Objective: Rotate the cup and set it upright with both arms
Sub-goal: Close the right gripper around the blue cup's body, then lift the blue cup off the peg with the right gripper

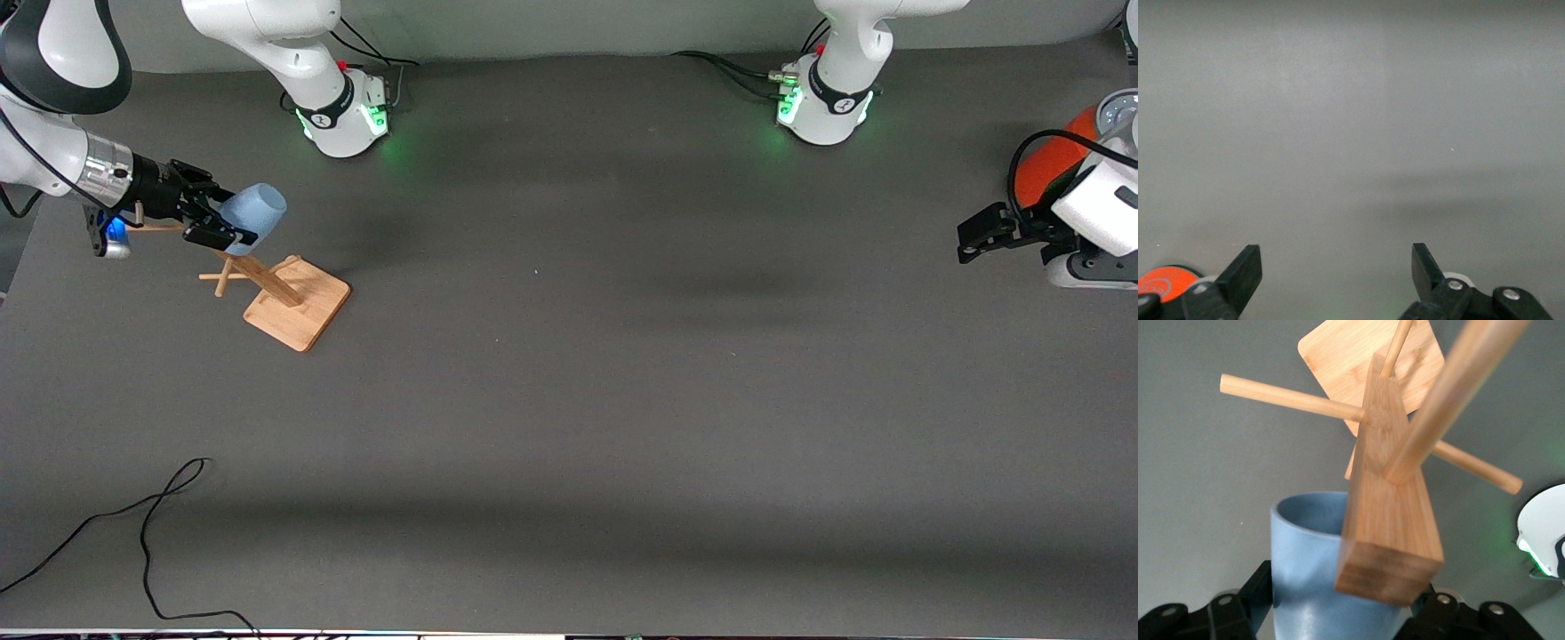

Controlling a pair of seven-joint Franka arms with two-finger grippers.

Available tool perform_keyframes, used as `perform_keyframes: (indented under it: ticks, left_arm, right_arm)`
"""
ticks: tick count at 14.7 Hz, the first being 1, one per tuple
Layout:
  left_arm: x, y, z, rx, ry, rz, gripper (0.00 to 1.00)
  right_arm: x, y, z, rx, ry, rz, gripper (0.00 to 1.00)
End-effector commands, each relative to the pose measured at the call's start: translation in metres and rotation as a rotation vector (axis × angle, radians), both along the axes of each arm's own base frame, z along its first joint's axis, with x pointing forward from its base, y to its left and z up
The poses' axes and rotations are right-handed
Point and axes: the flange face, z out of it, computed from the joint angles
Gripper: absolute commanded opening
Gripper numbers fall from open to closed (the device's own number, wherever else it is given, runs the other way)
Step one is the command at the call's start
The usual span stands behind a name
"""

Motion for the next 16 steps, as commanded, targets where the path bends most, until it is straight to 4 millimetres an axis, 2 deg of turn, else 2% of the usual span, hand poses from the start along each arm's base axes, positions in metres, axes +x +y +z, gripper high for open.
perform_keyframes:
  ticks: [1,3,7,12,14,16]
  left_arm:
    - [-0.002,-0.001,0.001,0.001,-0.012,-0.015,1.00]
    - [-0.002,-0.001,0.001,0.001,-0.012,-0.015,1.00]
    - [-0.002,-0.001,0.001,0.001,-0.012,-0.015,1.00]
    - [-0.002,-0.001,0.000,0.001,-0.011,-0.015,1.00]
    - [-0.002,-0.001,0.000,0.001,-0.012,-0.015,1.00]
    - [-0.002,-0.001,0.000,0.001,-0.012,-0.015,1.00]
  right_arm:
    - [0.001,0.001,-0.001,0.028,-0.007,-0.029,0.69]
    - [0.000,0.001,0.000,0.032,-0.002,-0.029,0.64]
    - [-0.002,0.005,0.014,0.067,0.002,-0.044,0.63]
    - [0.007,0.011,0.054,0.067,0.022,-0.085,0.63]
    - [0.010,0.024,0.076,0.109,0.021,-0.098,0.63]
    - [0.011,0.037,0.089,0.134,0.016,-0.117,0.63]
